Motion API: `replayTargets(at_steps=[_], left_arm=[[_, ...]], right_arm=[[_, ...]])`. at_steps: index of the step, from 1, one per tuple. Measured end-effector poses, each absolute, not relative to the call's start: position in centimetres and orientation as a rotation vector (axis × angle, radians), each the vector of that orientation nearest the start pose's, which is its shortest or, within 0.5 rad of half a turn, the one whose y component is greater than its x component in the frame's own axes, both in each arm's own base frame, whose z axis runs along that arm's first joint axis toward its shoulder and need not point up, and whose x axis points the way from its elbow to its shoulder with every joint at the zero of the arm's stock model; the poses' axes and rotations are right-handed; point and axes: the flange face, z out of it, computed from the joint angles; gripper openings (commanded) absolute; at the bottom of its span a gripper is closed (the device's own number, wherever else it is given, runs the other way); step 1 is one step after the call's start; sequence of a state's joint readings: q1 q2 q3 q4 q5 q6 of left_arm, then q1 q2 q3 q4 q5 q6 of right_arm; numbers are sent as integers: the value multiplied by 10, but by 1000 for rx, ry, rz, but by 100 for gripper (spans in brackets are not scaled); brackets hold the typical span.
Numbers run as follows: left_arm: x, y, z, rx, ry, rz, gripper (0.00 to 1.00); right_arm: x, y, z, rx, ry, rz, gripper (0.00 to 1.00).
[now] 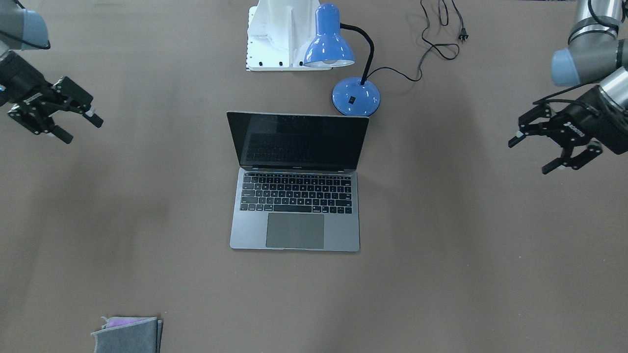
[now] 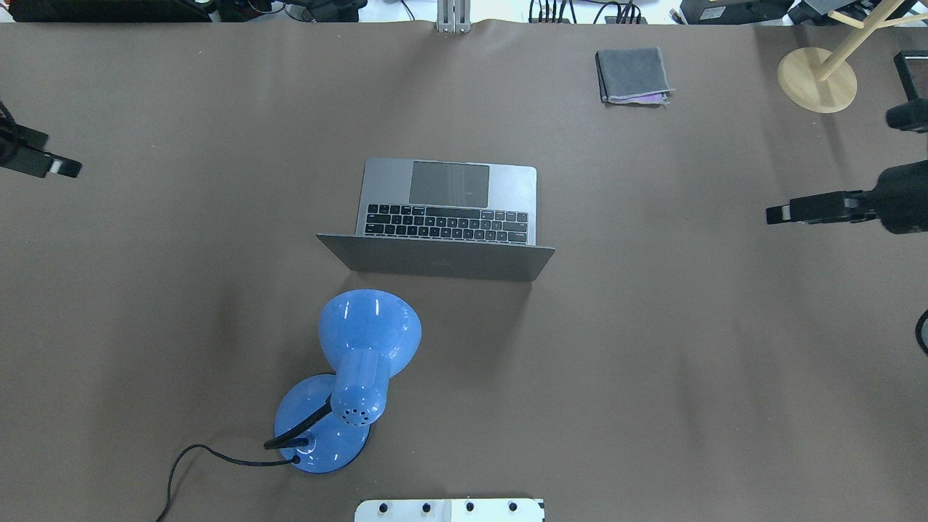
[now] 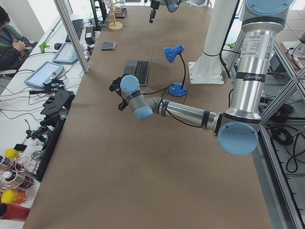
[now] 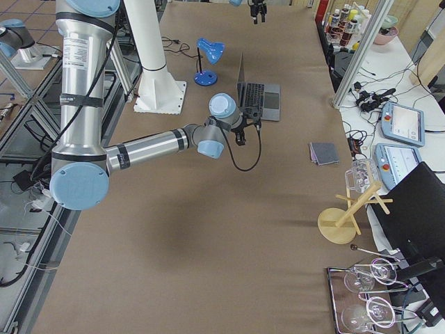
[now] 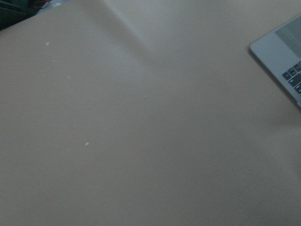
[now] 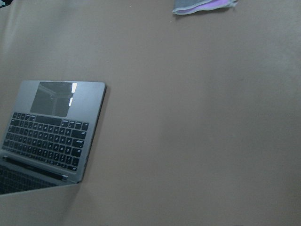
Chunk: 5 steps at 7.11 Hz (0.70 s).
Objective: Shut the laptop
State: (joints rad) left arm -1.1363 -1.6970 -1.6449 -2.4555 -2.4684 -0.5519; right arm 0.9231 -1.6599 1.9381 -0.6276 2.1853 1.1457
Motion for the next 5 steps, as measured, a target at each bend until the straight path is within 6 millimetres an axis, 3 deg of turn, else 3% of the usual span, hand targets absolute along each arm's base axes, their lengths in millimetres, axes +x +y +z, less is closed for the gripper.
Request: replayTargets(at_steps=[3, 4, 5], left_arm=[[269, -456, 408, 343, 1380, 358, 97], [289, -437, 396, 313, 1422, 374, 96], [312, -419, 383, 293, 1451, 381, 86]], right_arm=[[-295, -340, 360, 281, -1328, 107, 77], [-319, -318, 348, 289, -1343, 118, 66], [-336, -300, 337, 286, -1359, 124, 48]])
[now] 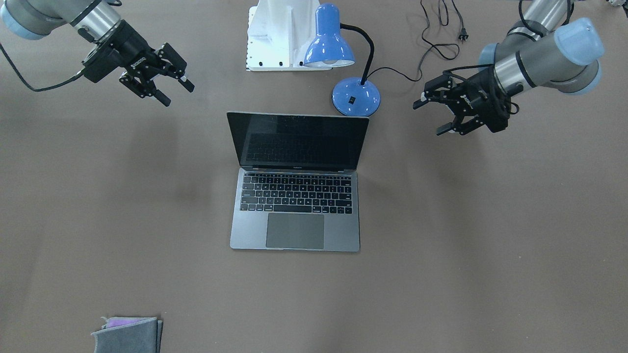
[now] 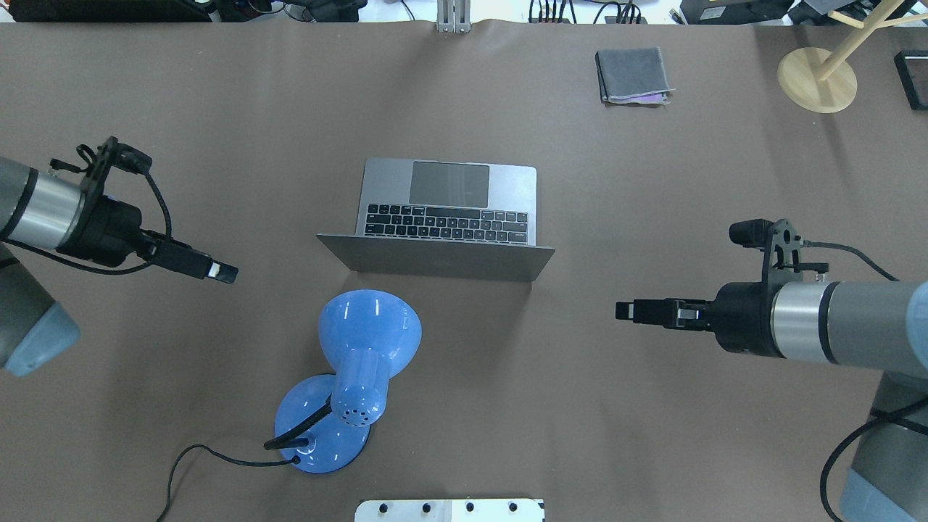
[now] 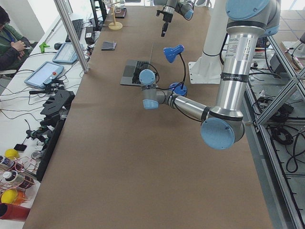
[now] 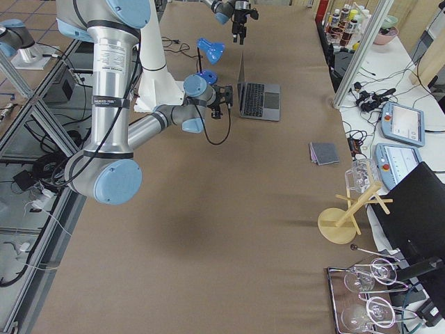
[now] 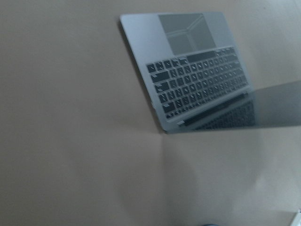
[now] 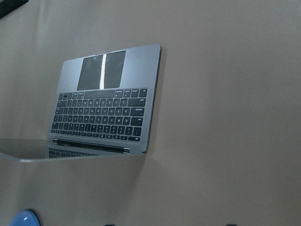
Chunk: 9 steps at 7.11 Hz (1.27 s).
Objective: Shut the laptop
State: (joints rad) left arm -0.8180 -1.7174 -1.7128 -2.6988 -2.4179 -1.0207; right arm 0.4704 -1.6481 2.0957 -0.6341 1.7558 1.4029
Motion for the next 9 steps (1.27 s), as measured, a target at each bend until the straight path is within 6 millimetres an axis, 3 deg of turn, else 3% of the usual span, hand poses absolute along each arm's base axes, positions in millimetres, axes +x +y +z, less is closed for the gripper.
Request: replayTargets(at_steps=[1, 2, 4, 7, 9], left_arm=[[337, -399, 368, 282, 1473, 368, 46], [362, -378, 354, 273, 1492, 340, 0], [387, -361, 337, 255, 1518, 283, 0], [405, -360, 314, 270, 1547, 227, 0], [409, -362, 299, 267, 1571, 213, 0]], right_arm=[[-351, -291, 323, 275, -1373, 133, 22], [-367, -288, 306, 267, -1373, 141, 0], [-384, -291, 284, 262, -1364, 149, 0], [-397, -298, 266, 267, -1370, 201, 0], [-415, -306, 240, 265, -1331, 253, 0]])
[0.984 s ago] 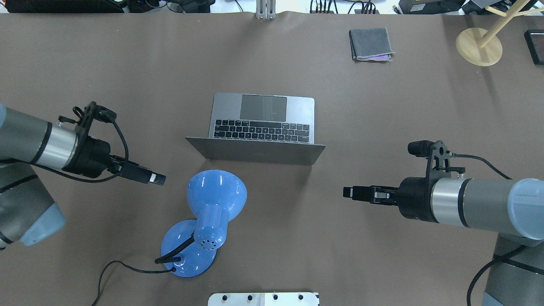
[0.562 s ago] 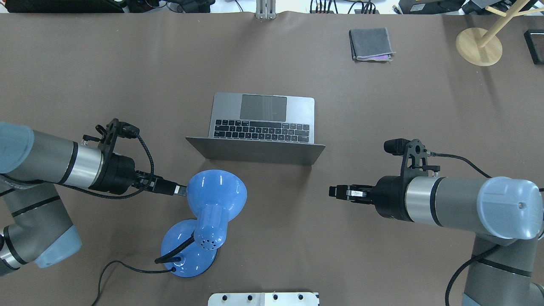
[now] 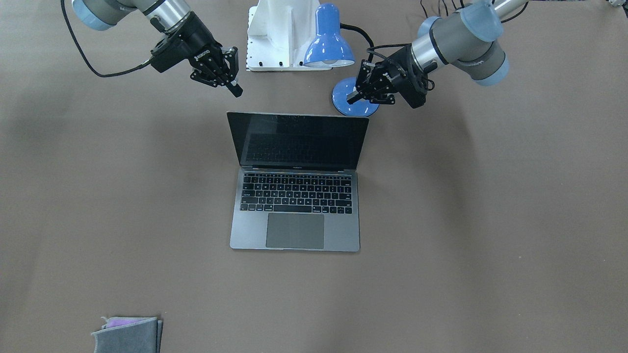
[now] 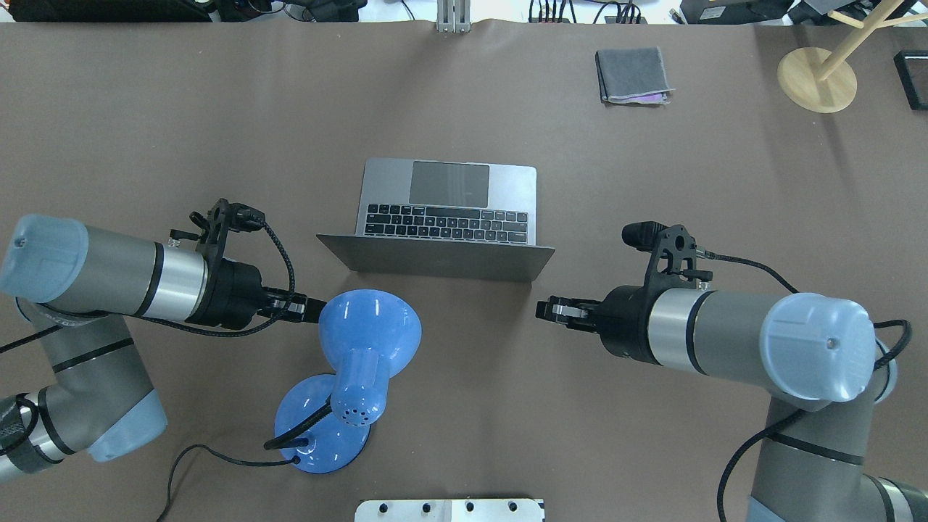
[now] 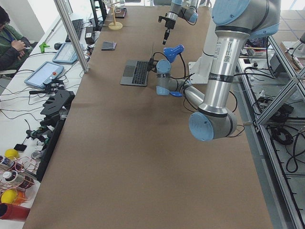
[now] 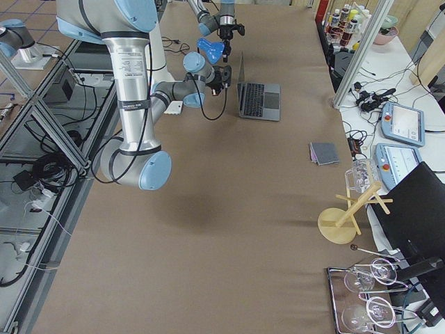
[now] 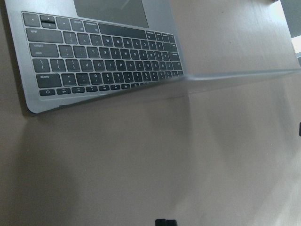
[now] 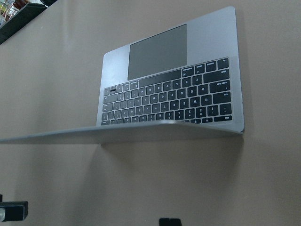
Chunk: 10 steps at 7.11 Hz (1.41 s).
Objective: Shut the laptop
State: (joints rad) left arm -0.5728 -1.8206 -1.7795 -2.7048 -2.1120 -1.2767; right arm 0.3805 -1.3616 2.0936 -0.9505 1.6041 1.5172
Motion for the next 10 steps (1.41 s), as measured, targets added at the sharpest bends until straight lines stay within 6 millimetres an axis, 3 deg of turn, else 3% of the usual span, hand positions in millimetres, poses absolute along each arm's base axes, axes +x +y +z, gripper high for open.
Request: replayTargets(at_steps=[3, 7, 10], left_arm=[[413, -367, 285, 289, 1584, 201, 0], [396, -403, 279, 349, 1538, 111, 0], [398, -417, 271, 355, 1509, 80, 0]], right_arm=[[-421, -318, 235, 277, -1290, 281, 0], [-414, -340, 221, 305, -1275, 312, 0], [-416, -358, 219, 321, -1261, 332, 0]])
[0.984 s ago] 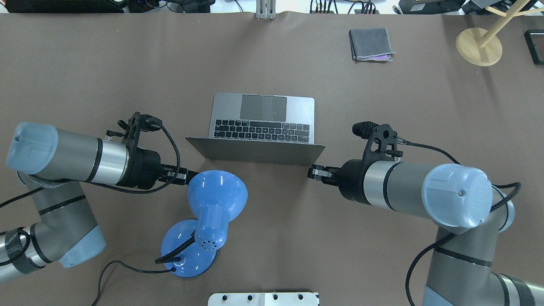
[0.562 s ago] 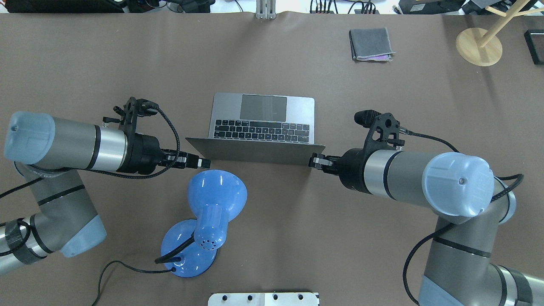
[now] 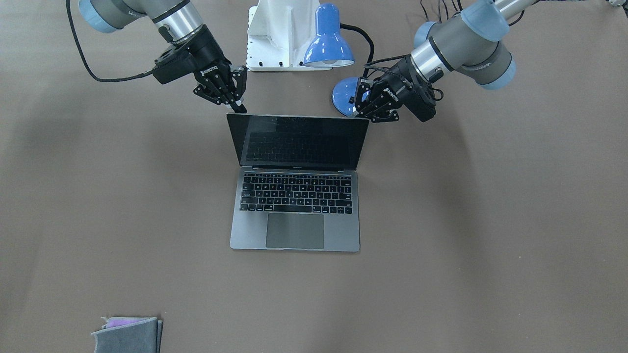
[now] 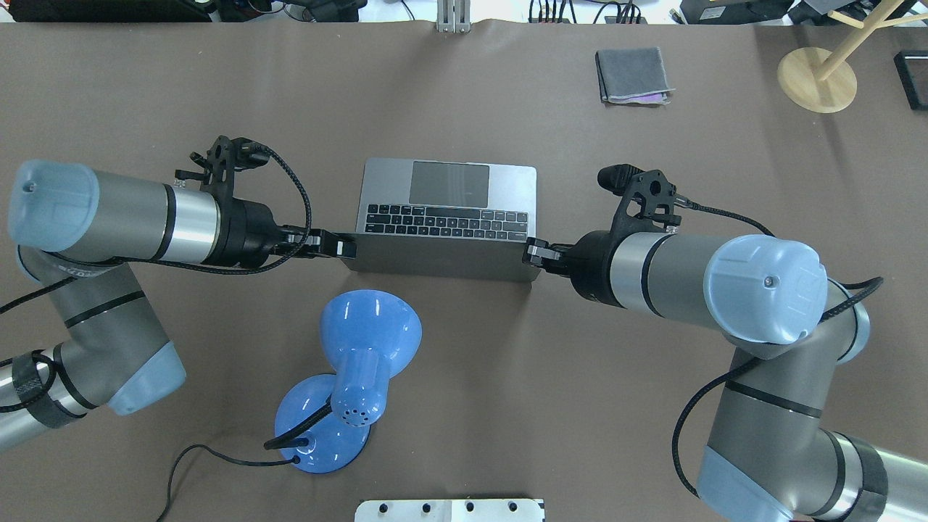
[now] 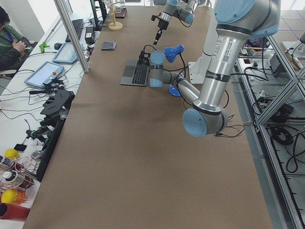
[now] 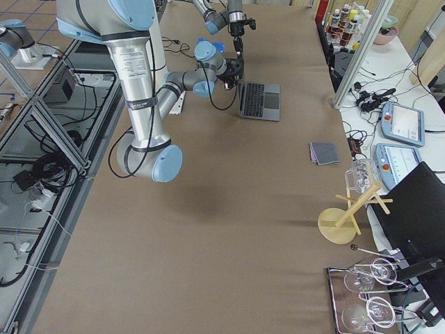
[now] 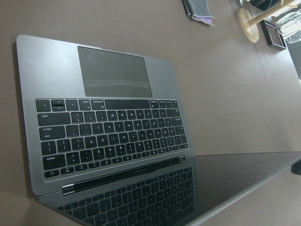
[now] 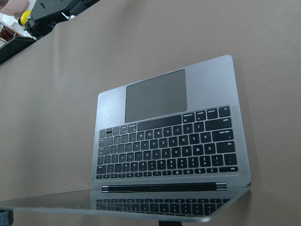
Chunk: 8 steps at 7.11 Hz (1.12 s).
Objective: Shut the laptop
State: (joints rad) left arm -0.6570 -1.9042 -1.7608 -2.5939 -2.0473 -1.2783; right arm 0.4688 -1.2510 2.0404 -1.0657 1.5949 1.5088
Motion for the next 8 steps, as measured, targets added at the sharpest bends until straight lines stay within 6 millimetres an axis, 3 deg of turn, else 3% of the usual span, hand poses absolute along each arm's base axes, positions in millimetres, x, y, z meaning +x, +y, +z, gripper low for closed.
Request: replayTargets(at_steps=[4, 6, 8], left_arm=[[401, -430, 267, 376, 1499, 57, 0], [407, -449, 265, 389, 1487, 39, 0], [400, -472, 268, 415, 1466, 1, 0]], right_arm=[[-415, -385, 219, 345, -1241, 369, 0], [-418, -398, 222, 350, -1223, 384, 0], [-422, -410, 223, 355, -1210, 397, 0]])
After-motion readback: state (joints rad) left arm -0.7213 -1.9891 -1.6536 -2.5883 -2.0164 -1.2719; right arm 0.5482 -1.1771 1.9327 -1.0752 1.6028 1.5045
